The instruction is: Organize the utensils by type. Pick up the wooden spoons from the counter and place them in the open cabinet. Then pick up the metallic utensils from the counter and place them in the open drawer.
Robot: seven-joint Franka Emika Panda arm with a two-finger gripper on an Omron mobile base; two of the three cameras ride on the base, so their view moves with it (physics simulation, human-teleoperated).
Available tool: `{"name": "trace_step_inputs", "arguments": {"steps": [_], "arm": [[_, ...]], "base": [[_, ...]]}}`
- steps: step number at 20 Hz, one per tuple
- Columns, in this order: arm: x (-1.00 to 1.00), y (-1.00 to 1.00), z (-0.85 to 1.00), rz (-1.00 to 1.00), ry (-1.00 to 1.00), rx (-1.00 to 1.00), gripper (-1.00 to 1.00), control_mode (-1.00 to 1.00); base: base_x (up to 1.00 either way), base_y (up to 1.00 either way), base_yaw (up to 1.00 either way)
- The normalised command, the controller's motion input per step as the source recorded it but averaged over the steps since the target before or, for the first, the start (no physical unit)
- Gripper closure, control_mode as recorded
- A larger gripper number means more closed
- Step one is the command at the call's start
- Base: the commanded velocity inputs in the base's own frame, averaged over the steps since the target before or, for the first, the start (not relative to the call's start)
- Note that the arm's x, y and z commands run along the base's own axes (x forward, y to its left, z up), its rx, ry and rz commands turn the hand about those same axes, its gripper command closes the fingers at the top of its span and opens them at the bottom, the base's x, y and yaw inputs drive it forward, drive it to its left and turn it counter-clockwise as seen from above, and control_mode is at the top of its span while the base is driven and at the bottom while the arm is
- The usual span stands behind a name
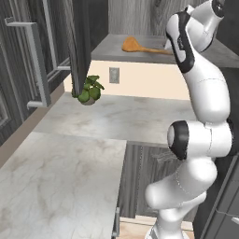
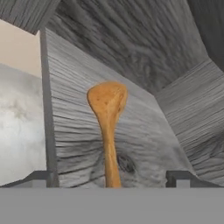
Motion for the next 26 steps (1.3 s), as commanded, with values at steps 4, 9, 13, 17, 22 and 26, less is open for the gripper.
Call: {"name": "trace_step_inputs", "arguments": {"steps": [4, 9, 13, 17, 22, 26], "arm": [[-0.93, 0.21, -0.15, -0.20, -0.14, 0.00, -1.00, -1.00], [-0.91, 0.30, -0.36, -0.34, 0.00, 0.02, -1.00, -1.00], [-0.86, 0.14, -0.24, -0.34, 0.04, 0.15, -1.00, -1.00], [-0.82, 0.10, -0.16, -0.37, 0.12, 0.22, -1.00, -1.00], [-0.81, 0.02, -0.41, -0.34, 0.07, 0.25, -1.00, -1.00], [-0.57, 0.00, -0.46, -0.21, 0.24, 0.28, -1.00, -1.00]], "base": [[0.00, 0.00, 0.00], [0.00, 0.00, 0.00], [0.00, 0.00, 0.00], [0.00, 0.00, 0.00], [0.00, 0.00, 0.00], [0.00, 0.00, 0.00]]}}
